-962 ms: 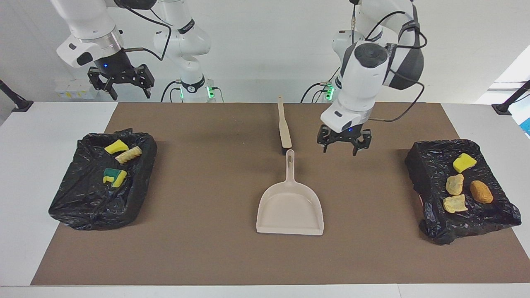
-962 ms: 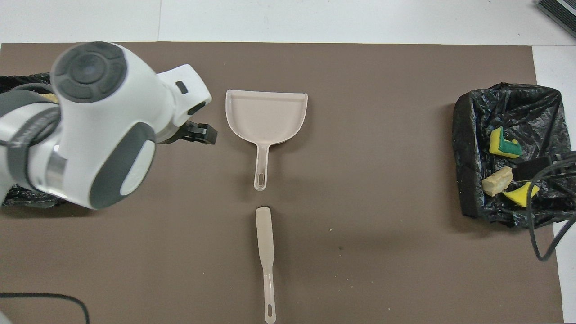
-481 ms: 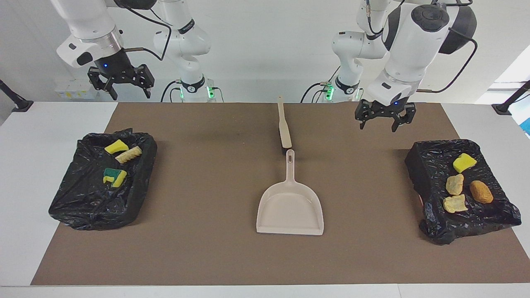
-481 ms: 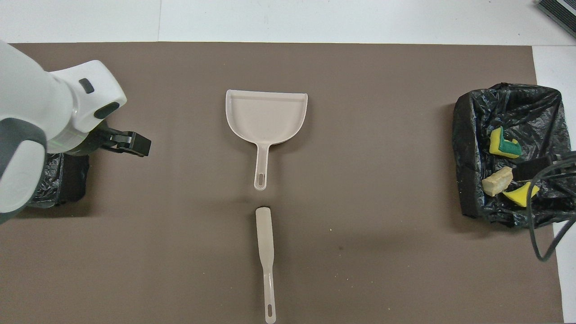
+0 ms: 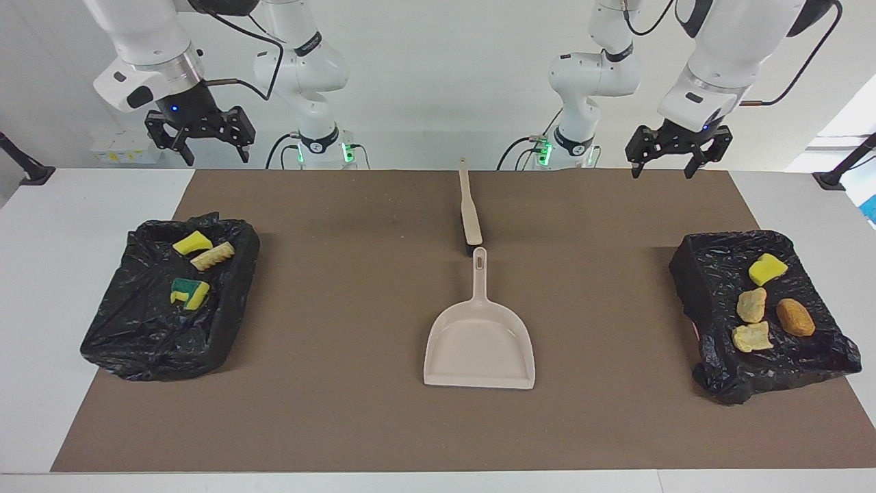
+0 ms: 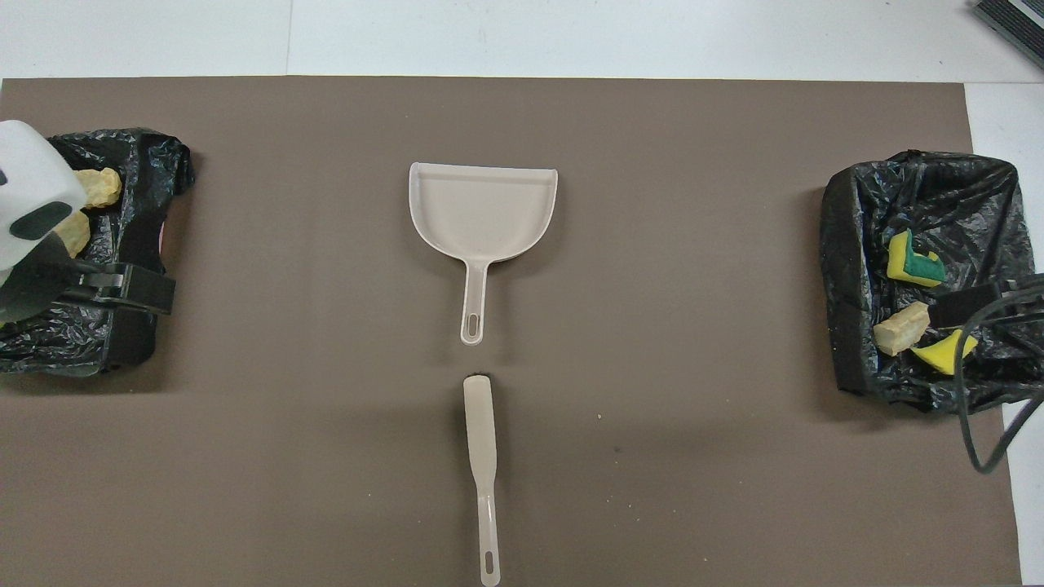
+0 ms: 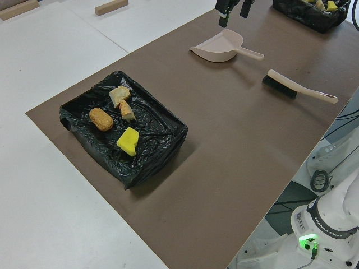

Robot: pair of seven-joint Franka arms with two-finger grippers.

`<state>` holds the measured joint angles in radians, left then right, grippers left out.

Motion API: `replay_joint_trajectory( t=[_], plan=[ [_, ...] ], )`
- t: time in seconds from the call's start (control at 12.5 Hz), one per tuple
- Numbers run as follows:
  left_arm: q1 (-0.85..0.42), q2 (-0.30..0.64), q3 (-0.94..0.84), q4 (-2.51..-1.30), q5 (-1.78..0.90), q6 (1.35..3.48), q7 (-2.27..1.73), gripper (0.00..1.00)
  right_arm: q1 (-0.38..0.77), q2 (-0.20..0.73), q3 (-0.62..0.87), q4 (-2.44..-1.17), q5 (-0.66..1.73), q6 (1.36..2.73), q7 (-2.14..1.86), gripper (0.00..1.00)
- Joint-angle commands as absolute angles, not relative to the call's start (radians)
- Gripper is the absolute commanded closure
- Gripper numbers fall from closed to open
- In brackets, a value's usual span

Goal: Sweep and dump trash in bin

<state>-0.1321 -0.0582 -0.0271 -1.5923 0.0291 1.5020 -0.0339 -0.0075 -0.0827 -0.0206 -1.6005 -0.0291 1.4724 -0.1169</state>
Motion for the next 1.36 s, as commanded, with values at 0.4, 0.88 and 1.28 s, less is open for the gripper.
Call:
replay_joint_trajectory(
  t=[0.4, 0.88, 1.28],
  plan=[
    [-0.064, -0.032, -0.034, -1.517, -0.005, 1.468, 0.035, 0.0, -0.023, -0.098, -0.006, -1.612, -0.025, 1.476, -0.101, 0.0],
    [-0.061, -0.028, -0.038, -1.516, 0.005, 1.466, 0.057, 0.0, -0.023, -0.098, -0.008, -1.614, -0.025, 1.477, -0.101, 0.0],
    [-0.061, -0.026, -0.038, -1.514, 0.017, 1.465, 0.057, 0.0, -0.023, -0.098, -0.008, -1.612, -0.026, 1.476, -0.101, 0.0]
  ],
)
